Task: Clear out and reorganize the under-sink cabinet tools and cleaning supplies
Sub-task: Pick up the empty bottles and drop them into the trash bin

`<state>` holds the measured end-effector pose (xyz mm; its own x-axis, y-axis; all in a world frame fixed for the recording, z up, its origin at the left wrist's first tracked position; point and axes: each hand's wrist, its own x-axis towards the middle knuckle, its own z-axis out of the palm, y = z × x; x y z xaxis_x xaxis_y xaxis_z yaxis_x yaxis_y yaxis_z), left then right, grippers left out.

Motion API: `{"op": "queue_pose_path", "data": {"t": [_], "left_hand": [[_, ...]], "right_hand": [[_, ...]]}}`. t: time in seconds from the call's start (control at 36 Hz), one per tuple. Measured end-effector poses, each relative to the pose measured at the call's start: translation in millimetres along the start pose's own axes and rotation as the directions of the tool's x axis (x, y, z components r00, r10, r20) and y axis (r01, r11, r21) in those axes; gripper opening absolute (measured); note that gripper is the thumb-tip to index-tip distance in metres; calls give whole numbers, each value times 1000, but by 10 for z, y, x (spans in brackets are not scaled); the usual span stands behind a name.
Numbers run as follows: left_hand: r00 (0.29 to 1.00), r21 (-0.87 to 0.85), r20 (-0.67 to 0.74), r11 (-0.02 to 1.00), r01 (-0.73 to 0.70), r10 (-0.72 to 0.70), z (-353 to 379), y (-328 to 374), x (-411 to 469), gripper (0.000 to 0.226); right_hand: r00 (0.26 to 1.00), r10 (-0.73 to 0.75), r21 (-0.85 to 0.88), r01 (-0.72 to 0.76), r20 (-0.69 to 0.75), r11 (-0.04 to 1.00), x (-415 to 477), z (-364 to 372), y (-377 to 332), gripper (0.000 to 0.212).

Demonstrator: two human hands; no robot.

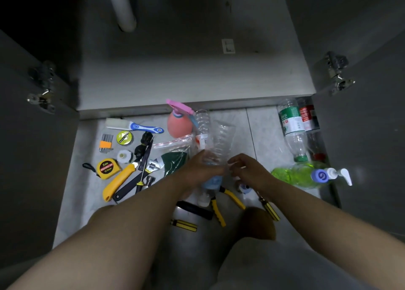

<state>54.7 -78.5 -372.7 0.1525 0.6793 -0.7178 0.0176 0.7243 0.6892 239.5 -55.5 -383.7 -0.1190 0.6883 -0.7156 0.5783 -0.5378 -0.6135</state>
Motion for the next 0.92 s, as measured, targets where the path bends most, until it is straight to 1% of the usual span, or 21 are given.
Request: {"op": "queue_pose_path", "data": {"t": [0.06,0.08,0.19,0.28,0.33,0.39,0.44,0.5,0.56,0.64,0.69,0.75,0.81,0.86,0.92], "left_hand": [[999,-73,28,997,21,-19,-113,-54,-93,50],[999,-113,46,993,24,-19,-168,-92,-133,51],[995,-288,67,953,90,-74,-348,-225,-216,44],[989,-352,101,926,140,-111,-421,-252,-242,37],[985,-378,138,914,145,-99,-447,-267,-231,34],[980,-403,173,901,157,-94,-467,-263,-226,35],[974,-401,208,900,171,-93,-473,-249,-222,44],[965,-383,246,906,183,-91,-455,-216,-215,51],[956,-380,282,906,187,-79,-417,-185,-197,50],[943,-355,328,916,187,-65,-286,-64,-186,41],[941,-330,328,924,191,-78,-179,69,-187,36],[934,-313,351,931,187,-70,-29,248,-232,29],[909,-301,414,936,183,-45,123,458,-315,35],[880,-314,476,932,179,-9,280,685,-432,37],[850,-324,524,934,153,43,434,928,-587,28]], "right_hand": [[1000,6,-3,-6,-11,1000,176,78,-42,29],[1000,17,1,-17,-9,1000,274,130,-75,34],[998,25,-102,-31,-54,994,632,334,-249,67],[996,-14,-185,-3,-89,983,811,460,-325,75],[994,-27,-234,1,-110,972,894,529,-352,76],[991,-27,-268,-9,-130,963,938,594,-379,73],[990,-11,-289,-30,-138,957,940,630,-398,66],[992,15,-282,-50,-124,958,885,620,-407,65],[992,46,-248,-74,-118,966,782,553,-397,67],[989,74,-223,-102,-132,970,569,373,-359,64],[990,71,-196,-95,-125,976,410,240,-353,64],[982,63,-170,-94,-176,981,174,30,-364,68],[965,77,-96,-104,-252,990,-112,-220,-409,73],[950,87,5,-89,-300,996,-450,-478,-464,69],[945,71,77,-49,-320,996,-821,-717,-528,55]]}}
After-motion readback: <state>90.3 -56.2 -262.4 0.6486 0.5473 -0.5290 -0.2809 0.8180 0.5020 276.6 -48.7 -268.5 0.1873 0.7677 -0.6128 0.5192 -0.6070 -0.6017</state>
